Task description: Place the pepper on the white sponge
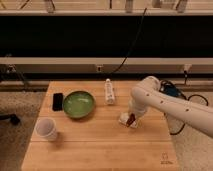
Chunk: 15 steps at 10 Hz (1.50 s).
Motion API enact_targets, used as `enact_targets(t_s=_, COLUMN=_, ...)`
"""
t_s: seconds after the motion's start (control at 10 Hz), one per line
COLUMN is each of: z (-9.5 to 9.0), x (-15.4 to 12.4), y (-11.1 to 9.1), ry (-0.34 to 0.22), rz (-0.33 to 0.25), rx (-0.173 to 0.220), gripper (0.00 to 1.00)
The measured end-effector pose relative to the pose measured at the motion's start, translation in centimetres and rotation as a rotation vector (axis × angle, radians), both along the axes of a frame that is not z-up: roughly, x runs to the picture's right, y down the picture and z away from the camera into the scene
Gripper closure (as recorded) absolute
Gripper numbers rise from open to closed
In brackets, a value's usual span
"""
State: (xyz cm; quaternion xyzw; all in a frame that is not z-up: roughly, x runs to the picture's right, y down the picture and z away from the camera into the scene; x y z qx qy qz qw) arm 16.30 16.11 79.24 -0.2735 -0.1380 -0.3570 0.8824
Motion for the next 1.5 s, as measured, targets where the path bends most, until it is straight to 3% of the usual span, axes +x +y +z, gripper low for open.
enact_targets(t_s=1.5, z=0.02, x=-0.06, y=0.01, ry=-0.002, rz=-0.048, rx=-0.026, gripper=0.97)
